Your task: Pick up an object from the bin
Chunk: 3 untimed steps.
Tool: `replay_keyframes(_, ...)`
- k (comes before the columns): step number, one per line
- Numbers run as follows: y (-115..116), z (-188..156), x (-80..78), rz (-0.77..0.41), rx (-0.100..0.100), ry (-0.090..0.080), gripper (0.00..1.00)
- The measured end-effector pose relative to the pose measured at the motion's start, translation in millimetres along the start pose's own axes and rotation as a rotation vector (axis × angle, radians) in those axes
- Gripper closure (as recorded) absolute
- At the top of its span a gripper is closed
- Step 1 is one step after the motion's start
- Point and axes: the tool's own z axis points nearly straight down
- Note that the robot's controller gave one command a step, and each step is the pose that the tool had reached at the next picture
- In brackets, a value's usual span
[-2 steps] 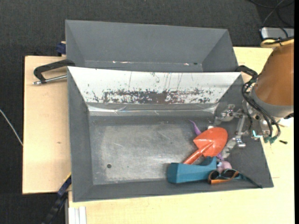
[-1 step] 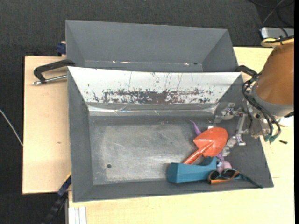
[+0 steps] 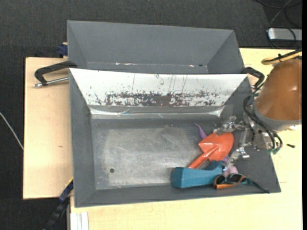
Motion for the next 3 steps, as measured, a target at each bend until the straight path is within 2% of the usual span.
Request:
replay_keyframes(1, -13, 17, 3.9, 0.048, -0.002, 0.006, 0.00)
replay_keyframes(2, -23, 15, -13.2, -0.110, 0.000, 0.001, 0.00)
replay_keyframes(3, -29, 72, -27.9, -0.183, 0.003, -0.010, 0.00)
